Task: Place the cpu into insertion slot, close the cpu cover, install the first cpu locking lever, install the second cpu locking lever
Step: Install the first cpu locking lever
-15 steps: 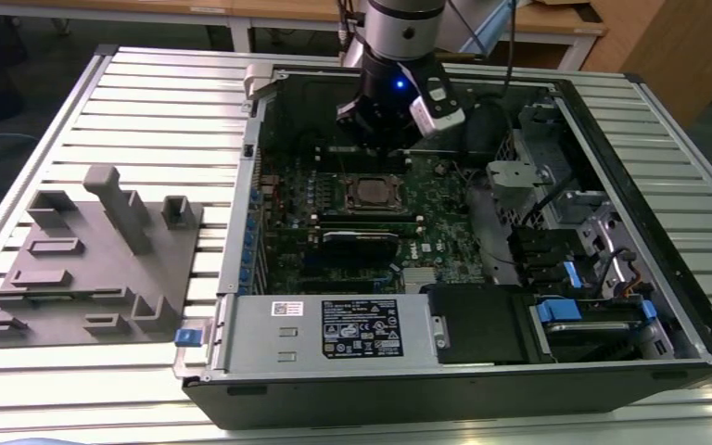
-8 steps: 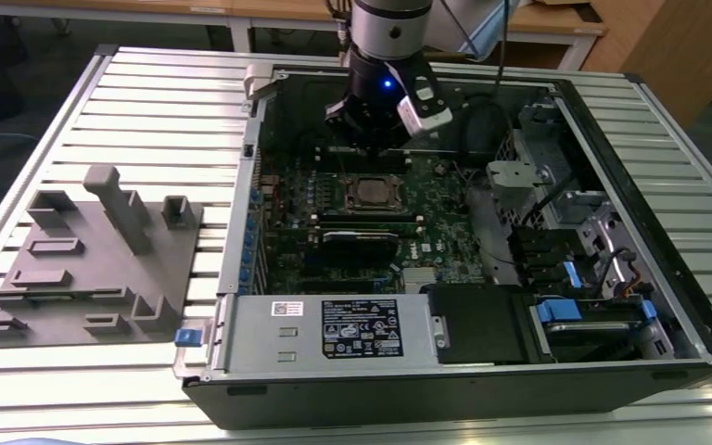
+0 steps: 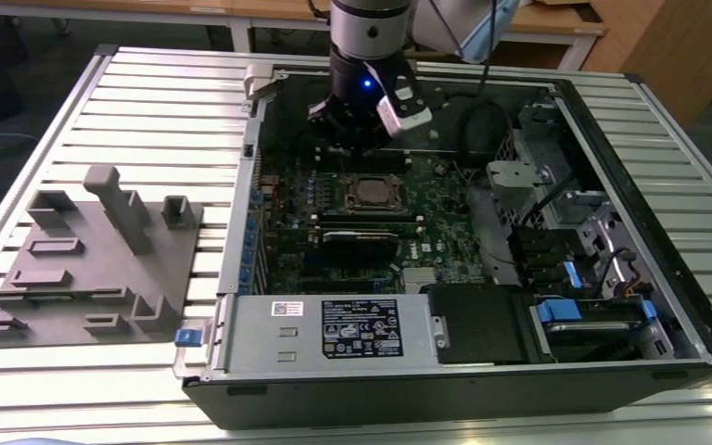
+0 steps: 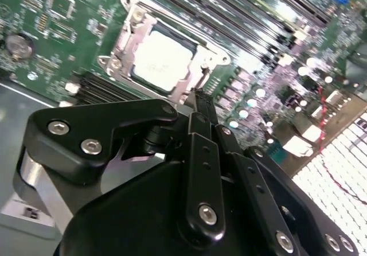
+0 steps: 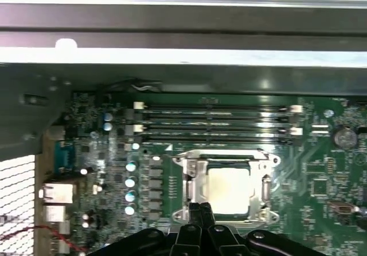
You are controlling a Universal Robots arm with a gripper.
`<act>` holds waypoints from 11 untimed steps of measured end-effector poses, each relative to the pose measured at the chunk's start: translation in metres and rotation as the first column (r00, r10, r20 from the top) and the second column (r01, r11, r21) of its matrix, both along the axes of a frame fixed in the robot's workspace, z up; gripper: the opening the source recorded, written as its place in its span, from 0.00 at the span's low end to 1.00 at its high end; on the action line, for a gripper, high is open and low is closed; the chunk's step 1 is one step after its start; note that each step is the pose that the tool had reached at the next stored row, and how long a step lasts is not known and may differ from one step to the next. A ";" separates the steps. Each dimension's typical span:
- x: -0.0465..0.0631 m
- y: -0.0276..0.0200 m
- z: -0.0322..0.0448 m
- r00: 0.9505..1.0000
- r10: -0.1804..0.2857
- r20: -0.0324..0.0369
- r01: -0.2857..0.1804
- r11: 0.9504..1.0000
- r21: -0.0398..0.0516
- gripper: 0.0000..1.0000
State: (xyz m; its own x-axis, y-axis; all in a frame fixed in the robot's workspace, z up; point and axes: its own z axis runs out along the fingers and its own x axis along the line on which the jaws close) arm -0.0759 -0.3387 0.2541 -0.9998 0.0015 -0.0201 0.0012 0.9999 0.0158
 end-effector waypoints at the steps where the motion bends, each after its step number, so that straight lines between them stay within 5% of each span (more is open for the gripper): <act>1: -0.003 0.0000 -0.0001 1.000 0.000 0.000 0.000 1.000 0.000 0.11; 11: -0.022 0.0000 -0.0003 1.000 0.000 0.000 0.000 1.000 0.000 0.11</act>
State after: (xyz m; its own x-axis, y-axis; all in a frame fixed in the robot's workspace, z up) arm -0.0975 -0.3387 0.2537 -0.9998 0.0015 -0.0201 0.0012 0.9999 0.0159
